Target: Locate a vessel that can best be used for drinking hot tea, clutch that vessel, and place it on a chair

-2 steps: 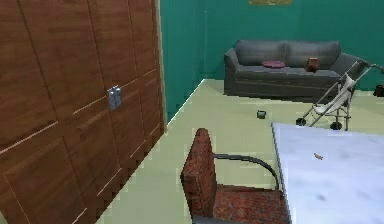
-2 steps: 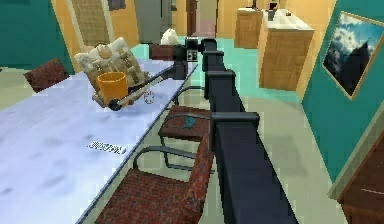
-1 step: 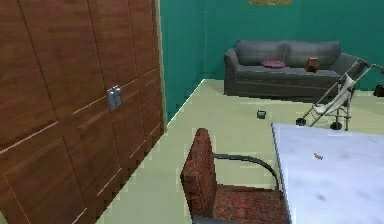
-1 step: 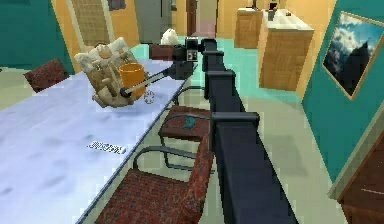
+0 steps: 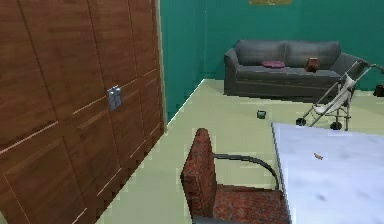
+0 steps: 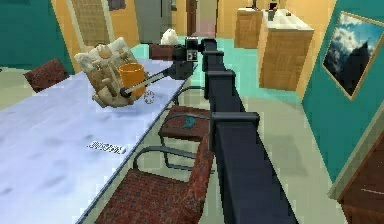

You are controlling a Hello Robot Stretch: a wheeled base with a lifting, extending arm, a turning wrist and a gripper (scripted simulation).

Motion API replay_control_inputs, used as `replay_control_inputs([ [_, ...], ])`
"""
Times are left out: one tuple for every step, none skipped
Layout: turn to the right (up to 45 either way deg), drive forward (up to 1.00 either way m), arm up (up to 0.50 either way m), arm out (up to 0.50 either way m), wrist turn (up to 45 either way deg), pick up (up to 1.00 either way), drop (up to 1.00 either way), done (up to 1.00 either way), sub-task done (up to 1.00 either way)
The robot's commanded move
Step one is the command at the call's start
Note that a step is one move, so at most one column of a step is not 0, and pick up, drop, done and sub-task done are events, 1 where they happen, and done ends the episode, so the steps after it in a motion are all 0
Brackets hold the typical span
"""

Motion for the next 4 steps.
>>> replay_control_inputs([
  [0.0, 0.00, -0.50, 0.00, 0.0, 0.00, 0.00, 0.00, 0.00],
  [0.0, 0.00, 0.00, 0.00, 0.0, 0.00, 1.00, 0.00, 0.00],
  [0.0, 0.00, 0.00, -0.10, 0.0, 0.00, 0.00, 0.00, 0.00],
  [0.0, 0.00, 0.00, 0.00, -45.0, 0.00, 0.00, 0.00, 0.00],
])
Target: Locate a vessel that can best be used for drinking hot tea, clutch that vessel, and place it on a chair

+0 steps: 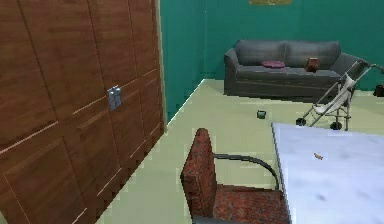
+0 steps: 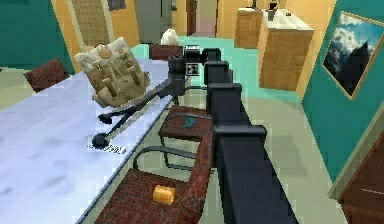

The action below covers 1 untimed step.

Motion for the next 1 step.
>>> replay_control_inputs([
  [0.0, 0.00, 0.00, 0.00, -24.0, 0.00, 0.00, 0.00, 0.00],
])
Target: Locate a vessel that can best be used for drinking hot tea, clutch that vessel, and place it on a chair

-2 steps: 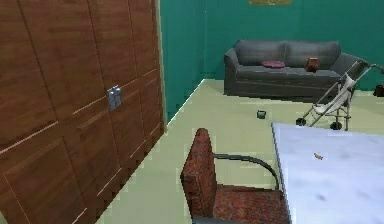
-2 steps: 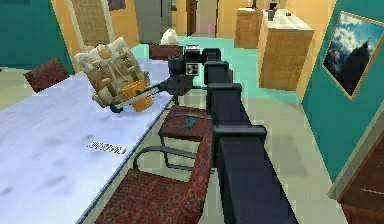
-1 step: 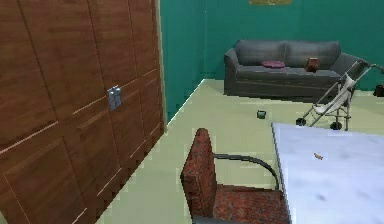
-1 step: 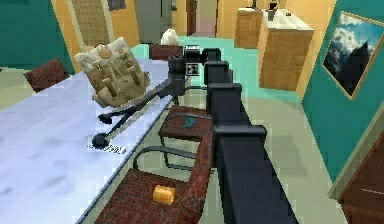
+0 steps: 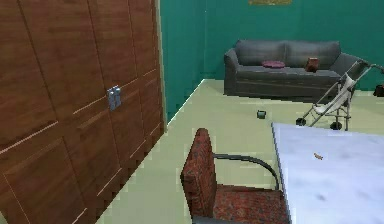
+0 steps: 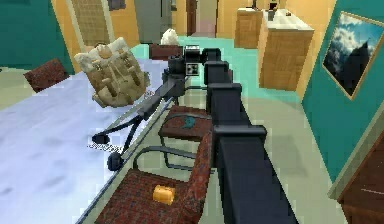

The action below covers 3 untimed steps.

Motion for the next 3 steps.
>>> replay_control_inputs([
  [0.0, 0.00, 0.00, -0.36, 0.0, 0.00, 0.00, 0.00, 0.00],
  [-9.0, 0.00, 0.00, 0.00, 0.0, 0.00, 0.00, 0.00, 0.00],
  [-3.0, 0.00, 0.00, 0.00, 0.0, 0.00, 0.00, 0.00, 0.00],
])
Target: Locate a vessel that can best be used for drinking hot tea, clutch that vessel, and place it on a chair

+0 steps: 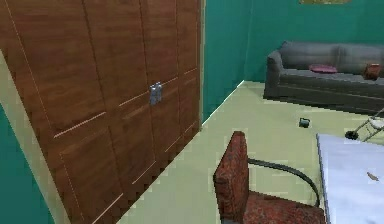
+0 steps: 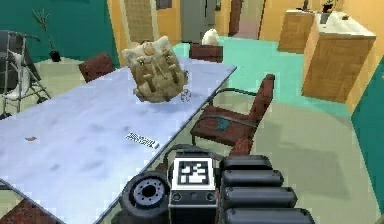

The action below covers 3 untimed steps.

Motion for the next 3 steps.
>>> replay_control_inputs([
  [45.0, 0.00, 0.00, 0.00, 0.0, 0.00, 0.00, 0.00, 0.00],
  [45.0, 0.00, 0.00, 0.00, 0.0, 0.00, 0.00, 0.00, 0.00],
  [45.0, 0.00, 0.00, 0.00, 0.0, 0.00, 0.00, 0.00, 0.00],
])
